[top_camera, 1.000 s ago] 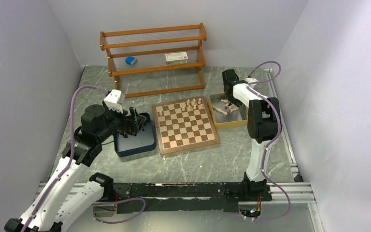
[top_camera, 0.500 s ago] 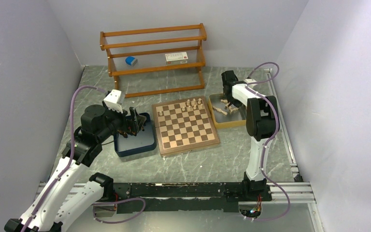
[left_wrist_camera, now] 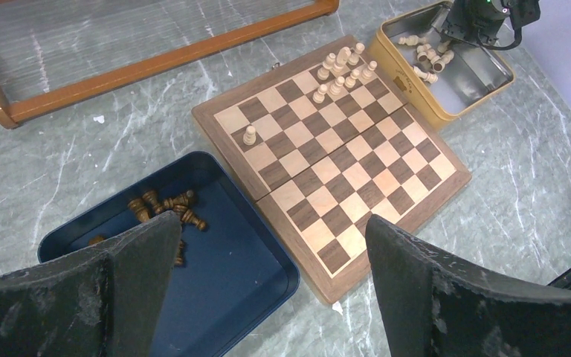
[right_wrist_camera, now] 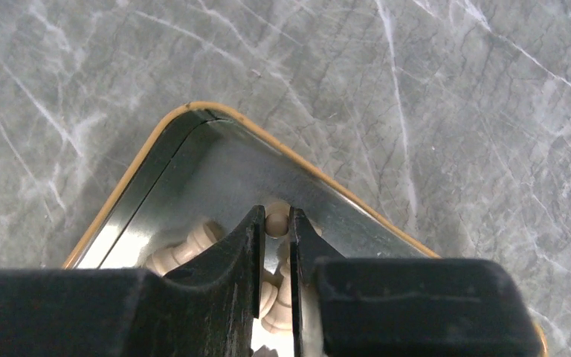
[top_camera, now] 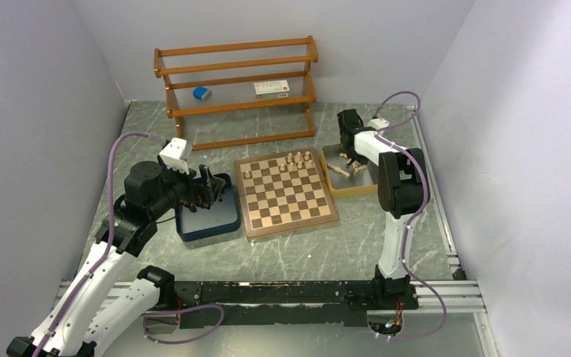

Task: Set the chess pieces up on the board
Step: Pick up the chess piece from the storage box.

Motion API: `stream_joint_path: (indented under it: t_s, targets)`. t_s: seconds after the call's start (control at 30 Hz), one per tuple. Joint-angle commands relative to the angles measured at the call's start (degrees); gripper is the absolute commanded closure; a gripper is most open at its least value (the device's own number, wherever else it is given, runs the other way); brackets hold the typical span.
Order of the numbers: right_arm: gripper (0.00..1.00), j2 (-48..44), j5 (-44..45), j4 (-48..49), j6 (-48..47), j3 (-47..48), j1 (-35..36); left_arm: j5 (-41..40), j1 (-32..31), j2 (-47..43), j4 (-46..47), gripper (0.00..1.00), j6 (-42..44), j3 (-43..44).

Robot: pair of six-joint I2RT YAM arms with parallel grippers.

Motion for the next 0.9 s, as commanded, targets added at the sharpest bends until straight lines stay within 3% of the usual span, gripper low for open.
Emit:
stream_joint_path:
  t_s: [0.0, 0.33, 0.57, 0.7, 0.87]
  targets:
    - [0.84, -2.8, 2.7, 1.5, -3.3, -0.3, 0.6, 0.2, -0.3, -0.7, 1.1, 0.01, 0.7, 0.2]
    - [0.83, -8.9, -1.3, 5.5, -10.2, -1.4, 0.6, -2.0, -0.3, -0.8, 0.4, 0.01, 0.5, 0.4]
    - [0.83, -17.4, -14.8, 13.0, -21.9, -6.9, 2.0, -2.2, -0.3, -0.3, 0.4, 0.01, 0.6, 0.4]
    - [0.83, -18.6, -23.6, 11.6, -26.2, -6.1, 2.3, -1.6, -0.3, 0.2, 0.5, 0.01, 0.6, 0.4]
    - [0.83, -19.4, -23.6, 11.1, -28.0, -4.7, 7.3, -1.6, -0.3, 0.3, 0.6, 0.01, 0.5, 0.5]
